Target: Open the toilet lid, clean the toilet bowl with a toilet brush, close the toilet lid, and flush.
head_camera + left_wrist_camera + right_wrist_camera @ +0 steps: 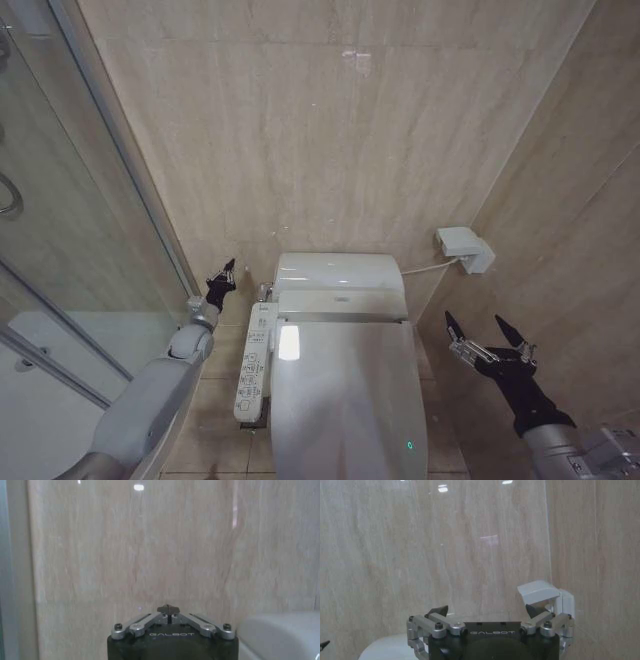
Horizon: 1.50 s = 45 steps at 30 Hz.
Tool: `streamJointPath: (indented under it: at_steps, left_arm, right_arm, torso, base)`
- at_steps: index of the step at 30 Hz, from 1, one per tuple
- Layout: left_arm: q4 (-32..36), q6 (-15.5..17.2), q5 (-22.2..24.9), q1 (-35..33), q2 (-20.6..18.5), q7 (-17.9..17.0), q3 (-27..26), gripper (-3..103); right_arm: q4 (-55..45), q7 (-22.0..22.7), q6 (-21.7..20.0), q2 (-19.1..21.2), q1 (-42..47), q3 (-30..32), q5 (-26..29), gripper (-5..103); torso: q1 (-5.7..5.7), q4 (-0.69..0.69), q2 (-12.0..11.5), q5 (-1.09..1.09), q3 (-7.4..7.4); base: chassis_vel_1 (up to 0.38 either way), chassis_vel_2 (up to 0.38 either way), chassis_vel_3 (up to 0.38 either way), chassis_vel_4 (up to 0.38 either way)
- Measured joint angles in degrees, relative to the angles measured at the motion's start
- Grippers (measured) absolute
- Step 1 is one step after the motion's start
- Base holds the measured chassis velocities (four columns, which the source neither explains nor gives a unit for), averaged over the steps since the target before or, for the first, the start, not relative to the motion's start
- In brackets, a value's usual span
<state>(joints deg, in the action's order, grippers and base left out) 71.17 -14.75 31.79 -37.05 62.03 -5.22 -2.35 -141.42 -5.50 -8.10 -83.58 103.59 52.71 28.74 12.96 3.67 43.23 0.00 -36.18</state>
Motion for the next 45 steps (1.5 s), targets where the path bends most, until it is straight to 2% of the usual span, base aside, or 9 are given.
streamJointPath:
  at_steps: [7,22,23,28,29,36,37,44,45]
  left_arm:
    - [13.17,4.10,-0.45,-6.99,-1.58,-4.50,-4.44,0]
    - [29.25,5.57,-3.11,-27.25,-1.85,-3.92,-20.73,10]
    - [31.39,5.69,-3.59,-29.96,-1.27,-4.04,-22.20,36]
    - [36.10,5.80,-5.04,-35.34,0.93,-4.63,-25.40,36]
    - [37.52,5.94,-5.56,-36.72,1.69,-4.62,-26.49,64]
    - [43.91,5.87,-8.29,-44.36,5.20,-2.03,-32.99,64]
    - [45.51,5.70,-8.53,-46.46,5.83,-1.29,-34.33,90]
    - [52.46,6.04,-10.75,-54.83,8.51,-0.16,-37.31,90]
    - [53.39,6.09,-11.19,-55.79,8.86,-0.13,-37.43,100]
  right_arm:
    - [0.00,0.00,0.00,0.00,0.00,0.00,0.00,100]
    - [0.00,0.00,0.00,0.00,0.00,0.00,0.00,100]
    - [0.00,0.01,0.00,0.00,0.00,0.00,0.00,100]
    - [0.00,0.00,0.00,0.00,0.00,0.00,0.00,100]
    - [0.00,0.00,0.00,0.00,0.00,0.00,0.00,100]
    - [0.00,0.00,0.00,0.00,0.00,0.00,0.00,100]
    - [0.00,0.00,0.00,0.00,0.00,0.00,0.00,100]
    - [0.00,0.00,0.00,0.00,0.00,0.00,0.00,100]
    - [0.00,0.00,0.00,0.00,0.00,0.00,0.00,100]
  torso:
    - [0.00,0.01,0.00,0.01,0.00]
    - [-0.01,0.00,0.00,0.00,0.00]
    - [-0.01,0.00,0.00,0.00,0.00]
    - [-0.01,0.01,0.00,-0.01,0.00]
    - [-0.01,0.02,0.00,-0.01,0.00]
    - [-0.01,0.01,0.00,0.00,0.00]
    - [-0.01,0.00,0.00,0.00,0.00]
    - [-0.01,0.00,0.00,0.00,0.00]
    - [-0.01,0.00,0.00,0.01,0.00]
  base:
    - [0.000,0.000,0.000,0.000]
    - [0.000,0.000,0.000,0.000]
    - [0.000,0.000,0.000,0.000]
    - [0.000,0.000,0.000,0.000]
    - [0.000,0.000,0.000,0.000]
    - [0.000,0.000,0.000,0.000]
    - [0.000,0.000,0.000,0.000]
    - [0.000,0.000,0.000,0.000]
    - [0.000,0.000,0.000,0.000]
